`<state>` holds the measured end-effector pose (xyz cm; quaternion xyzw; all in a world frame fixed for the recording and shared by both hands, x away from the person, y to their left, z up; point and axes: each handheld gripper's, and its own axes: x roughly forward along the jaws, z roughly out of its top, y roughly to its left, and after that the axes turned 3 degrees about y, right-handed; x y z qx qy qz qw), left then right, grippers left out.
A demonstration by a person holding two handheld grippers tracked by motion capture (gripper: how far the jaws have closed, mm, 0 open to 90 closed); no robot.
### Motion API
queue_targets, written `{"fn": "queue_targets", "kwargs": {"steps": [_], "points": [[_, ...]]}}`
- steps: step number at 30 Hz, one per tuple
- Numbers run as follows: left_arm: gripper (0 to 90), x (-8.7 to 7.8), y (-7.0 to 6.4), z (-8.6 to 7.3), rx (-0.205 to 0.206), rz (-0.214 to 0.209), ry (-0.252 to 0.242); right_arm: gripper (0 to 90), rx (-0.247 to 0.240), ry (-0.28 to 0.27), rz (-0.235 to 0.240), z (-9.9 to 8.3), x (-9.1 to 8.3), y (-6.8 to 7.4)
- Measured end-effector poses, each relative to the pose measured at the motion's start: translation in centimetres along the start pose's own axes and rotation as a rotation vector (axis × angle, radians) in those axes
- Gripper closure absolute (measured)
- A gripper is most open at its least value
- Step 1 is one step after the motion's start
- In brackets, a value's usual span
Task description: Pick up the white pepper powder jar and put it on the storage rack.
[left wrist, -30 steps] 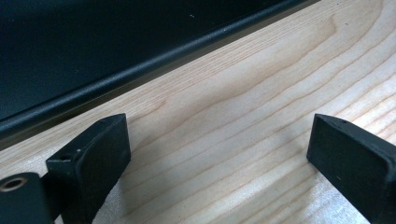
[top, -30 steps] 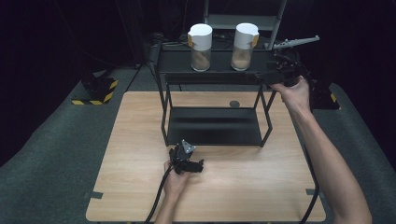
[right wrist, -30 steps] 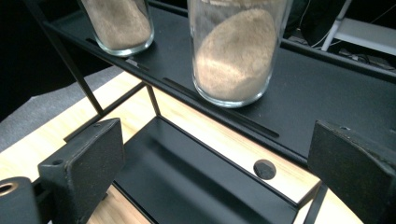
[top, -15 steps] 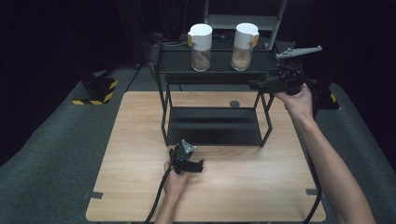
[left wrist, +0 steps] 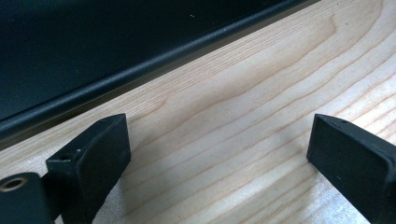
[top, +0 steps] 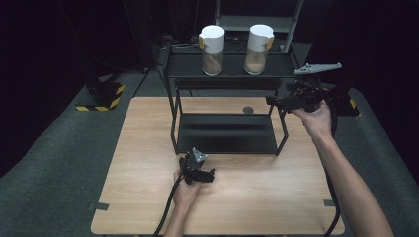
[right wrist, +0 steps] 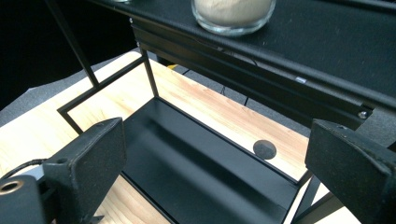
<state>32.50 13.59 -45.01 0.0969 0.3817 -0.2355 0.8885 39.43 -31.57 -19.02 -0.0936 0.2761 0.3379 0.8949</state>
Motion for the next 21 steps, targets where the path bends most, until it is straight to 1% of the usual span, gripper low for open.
{"fn": "queue_targets", "kwargs": {"steps": [1, 8, 15, 18, 21], "points": [[6.1, 0.0, 0.0, 0.0, 0.000, 0.000, 0.000, 5.2, 0.005, -0.004, 0.003, -0.4, 0.1, 0.0], [6.1, 0.0, 0.0, 0.0, -0.002, 0.001, -0.001, 5.9, 0.017, -0.014, 0.009, -1.8, 0.1, -0.1], [6.1, 0.0, 0.0, 0.0, 0.000, 0.001, 0.000, 6.1, 0.019, -0.015, 0.014, -2.8, 0.2, 0.0], [6.1, 0.0, 0.0, 0.0, 0.001, 0.001, 0.000, 6.1, 0.016, -0.008, 0.011, -3.2, 0.5, 0.1], [6.1, 0.0, 0.0, 0.0, 0.000, 0.001, 0.000, 6.1, 0.024, -0.009, 0.015, -3.8, 0.8, 0.0]]}}
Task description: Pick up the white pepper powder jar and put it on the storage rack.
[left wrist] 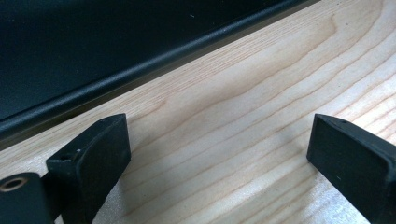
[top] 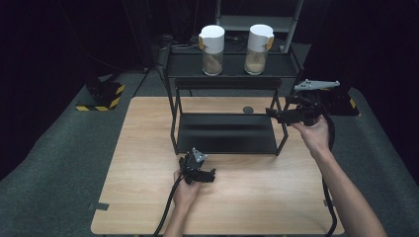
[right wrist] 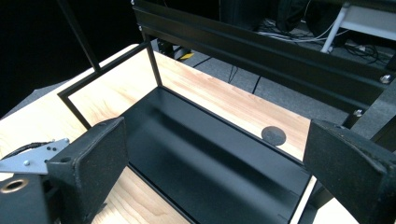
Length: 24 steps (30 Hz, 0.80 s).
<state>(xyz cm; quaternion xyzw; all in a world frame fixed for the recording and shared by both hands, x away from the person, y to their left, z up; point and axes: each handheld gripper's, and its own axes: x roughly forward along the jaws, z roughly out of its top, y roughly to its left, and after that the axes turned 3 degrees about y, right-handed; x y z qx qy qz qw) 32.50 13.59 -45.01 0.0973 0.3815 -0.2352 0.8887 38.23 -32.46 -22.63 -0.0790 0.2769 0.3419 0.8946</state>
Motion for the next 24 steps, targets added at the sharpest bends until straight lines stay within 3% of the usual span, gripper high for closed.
{"fn": "queue_targets", "kwargs": {"steps": [24], "points": [[6.1, 0.0, 0.0, 0.0, -0.001, -0.001, 0.000, 7.2, 0.008, 0.021, -0.005, -3.6, 2.5, 1.0]]}}
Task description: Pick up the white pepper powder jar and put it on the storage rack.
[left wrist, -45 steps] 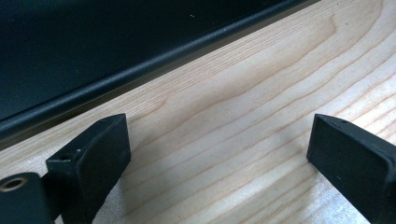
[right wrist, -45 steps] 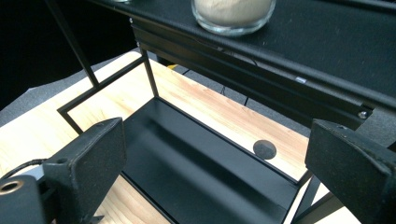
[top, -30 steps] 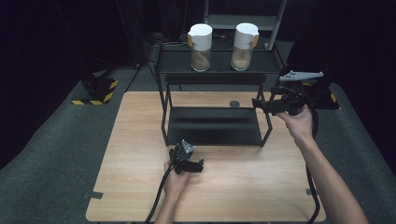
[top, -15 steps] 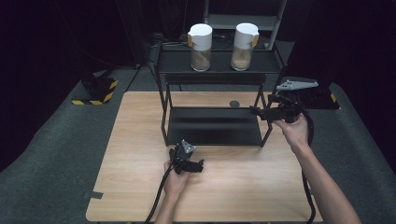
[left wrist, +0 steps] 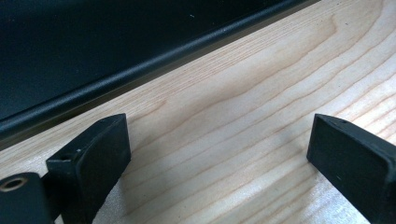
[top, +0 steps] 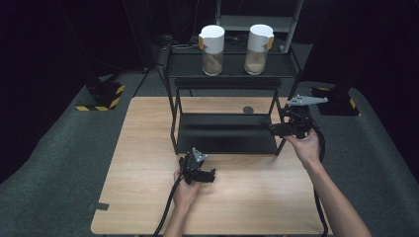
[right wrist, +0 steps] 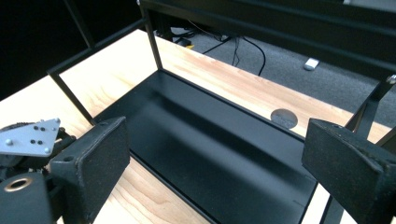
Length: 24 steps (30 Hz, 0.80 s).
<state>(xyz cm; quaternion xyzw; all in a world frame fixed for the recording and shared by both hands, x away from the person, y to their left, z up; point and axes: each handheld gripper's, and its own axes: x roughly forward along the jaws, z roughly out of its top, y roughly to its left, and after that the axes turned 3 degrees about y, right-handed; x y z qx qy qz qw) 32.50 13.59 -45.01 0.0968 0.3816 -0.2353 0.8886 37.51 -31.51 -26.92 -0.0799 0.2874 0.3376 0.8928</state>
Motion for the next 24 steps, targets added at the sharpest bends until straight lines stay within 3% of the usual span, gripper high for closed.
{"fn": "queue_targets", "kwargs": {"steps": [24], "points": [[6.1, 0.0, 0.0, 0.0, 0.001, 0.000, 0.001, 7.8, 0.014, 0.044, -0.010, -3.6, 2.3, 0.7]]}}
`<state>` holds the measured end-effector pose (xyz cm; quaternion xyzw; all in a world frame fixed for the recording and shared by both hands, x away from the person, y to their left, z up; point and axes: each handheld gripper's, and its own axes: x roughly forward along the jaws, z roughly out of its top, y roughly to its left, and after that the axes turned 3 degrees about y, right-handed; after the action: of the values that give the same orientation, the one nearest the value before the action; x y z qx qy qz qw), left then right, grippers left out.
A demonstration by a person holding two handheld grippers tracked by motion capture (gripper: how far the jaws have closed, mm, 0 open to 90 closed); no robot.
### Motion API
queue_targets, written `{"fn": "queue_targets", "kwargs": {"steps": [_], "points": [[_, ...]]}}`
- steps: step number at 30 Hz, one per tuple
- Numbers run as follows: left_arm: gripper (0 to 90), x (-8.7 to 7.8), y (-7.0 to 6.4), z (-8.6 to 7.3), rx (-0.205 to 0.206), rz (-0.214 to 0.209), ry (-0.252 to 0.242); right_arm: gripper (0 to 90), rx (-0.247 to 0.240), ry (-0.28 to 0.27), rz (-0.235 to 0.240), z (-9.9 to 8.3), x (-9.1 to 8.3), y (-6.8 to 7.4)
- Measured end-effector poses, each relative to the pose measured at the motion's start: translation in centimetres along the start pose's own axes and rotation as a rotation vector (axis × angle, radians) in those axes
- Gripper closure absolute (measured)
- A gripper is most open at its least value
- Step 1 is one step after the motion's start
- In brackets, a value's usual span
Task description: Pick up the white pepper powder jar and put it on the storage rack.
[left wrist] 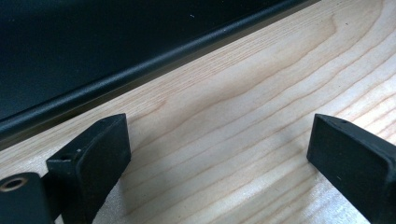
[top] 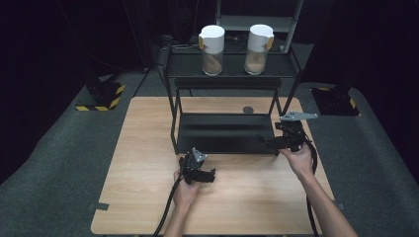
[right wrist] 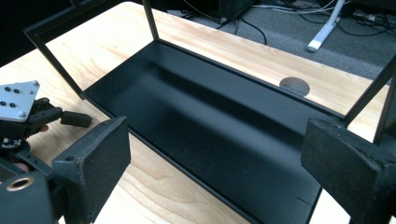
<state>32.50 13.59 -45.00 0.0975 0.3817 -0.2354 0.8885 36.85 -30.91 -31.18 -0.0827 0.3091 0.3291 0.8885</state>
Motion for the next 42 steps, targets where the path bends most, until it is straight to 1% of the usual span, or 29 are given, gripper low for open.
{"fn": "queue_targets", "kwargs": {"steps": [7, 10, 13, 20, 26, 30, 42], "points": [[6.1, 0.0, 0.0, 0.0, -0.001, 0.000, 0.000, 7.9, 0.000, 0.013, -0.007, -0.8, 0.7, 0.3], [6.1, 0.0, 0.0, 0.0, -0.001, 0.000, 0.000, 7.9, -0.012, 0.031, -0.022, -1.1, 1.2, 0.6], [6.1, 0.0, 0.0, 0.0, 0.000, 0.000, 0.000, 7.9, 0.001, 0.040, -0.018, -1.7, 1.8, 0.6], [6.1, 0.0, 0.0, 0.0, 0.000, 0.000, 0.000, 7.9, 0.014, 0.053, -0.019, -2.8, 2.8, 0.7], [6.1, 0.0, 0.0, 0.0, -0.001, 0.000, -0.001, 7.9, 0.017, 0.064, -0.018, -3.7, 3.5, 0.9], [6.1, 0.0, 0.0, 0.0, 0.000, 0.000, 0.000, 8.4, 0.023, 0.090, -0.008, -4.6, 4.4, 1.0], [6.1, 0.0, 0.0, 0.0, -0.001, 0.000, 0.000, 8.5, 0.033, 0.135, -0.015, -6.2, 5.7, 1.2]]}}
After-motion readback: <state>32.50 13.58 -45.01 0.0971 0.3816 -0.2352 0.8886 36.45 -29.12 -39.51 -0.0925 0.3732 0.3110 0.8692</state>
